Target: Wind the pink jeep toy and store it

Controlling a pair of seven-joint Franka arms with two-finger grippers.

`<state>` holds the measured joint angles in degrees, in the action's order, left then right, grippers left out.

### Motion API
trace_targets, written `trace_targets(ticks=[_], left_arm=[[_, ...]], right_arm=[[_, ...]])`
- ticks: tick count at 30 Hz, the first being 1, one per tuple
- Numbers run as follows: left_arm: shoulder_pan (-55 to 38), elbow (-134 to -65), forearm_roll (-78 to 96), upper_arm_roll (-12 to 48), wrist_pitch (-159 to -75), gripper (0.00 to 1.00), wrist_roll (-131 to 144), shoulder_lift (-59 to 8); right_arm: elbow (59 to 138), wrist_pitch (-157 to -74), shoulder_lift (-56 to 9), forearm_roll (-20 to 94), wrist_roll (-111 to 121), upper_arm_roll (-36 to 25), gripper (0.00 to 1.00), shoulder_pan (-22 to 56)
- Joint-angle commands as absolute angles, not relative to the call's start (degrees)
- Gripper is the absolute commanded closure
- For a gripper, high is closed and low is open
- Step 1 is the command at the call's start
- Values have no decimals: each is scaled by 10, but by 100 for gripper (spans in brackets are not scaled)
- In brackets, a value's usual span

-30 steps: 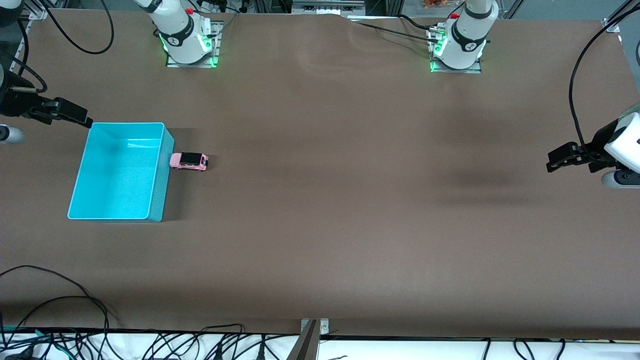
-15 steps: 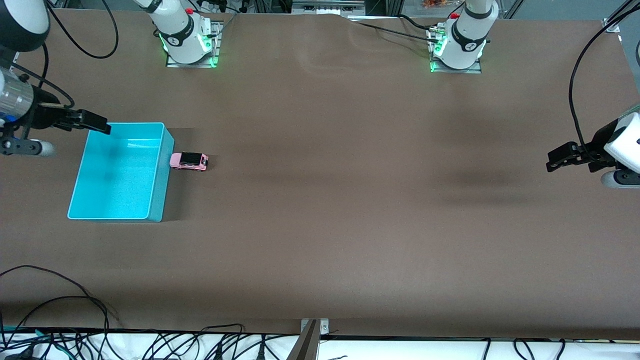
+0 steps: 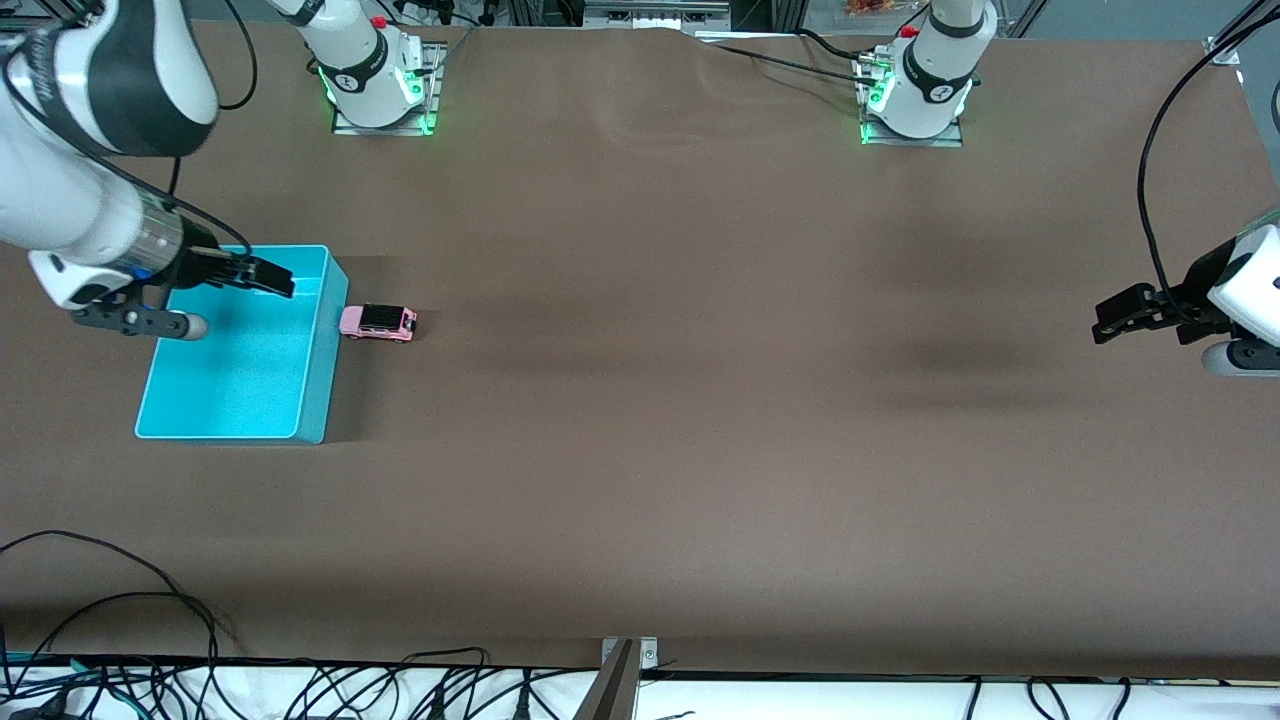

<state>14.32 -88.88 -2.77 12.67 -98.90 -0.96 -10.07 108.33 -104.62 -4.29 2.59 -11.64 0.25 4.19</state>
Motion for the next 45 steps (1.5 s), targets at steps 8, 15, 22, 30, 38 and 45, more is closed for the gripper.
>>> trace_targets(ticks=[8, 15, 22, 30, 38, 45], left_arm=[[145, -897, -18, 127, -985, 0, -17, -91], [145, -897, -19, 127, -985, 0, -17, -91], [145, -897, -18, 127, -985, 0, -17, -91], [145, -897, -18, 127, -985, 0, -17, -91], [145, -897, -18, 127, -985, 0, -17, -91], [145, -897, -18, 127, -985, 0, -17, -92]], right_arm=[[1219, -1128, -4, 22, -127, 12, 0, 41], [1290, -1201, 9, 23, -127, 13, 0, 41], [1327, -1209, 10, 24, -127, 13, 0, 42], [1380, -1309, 4, 24, -215, 45, 0, 42], [1417, -1397, -22, 23, -327, 69, 0, 43], [1417, -1427, -40, 22, -425, 70, 0, 42]])
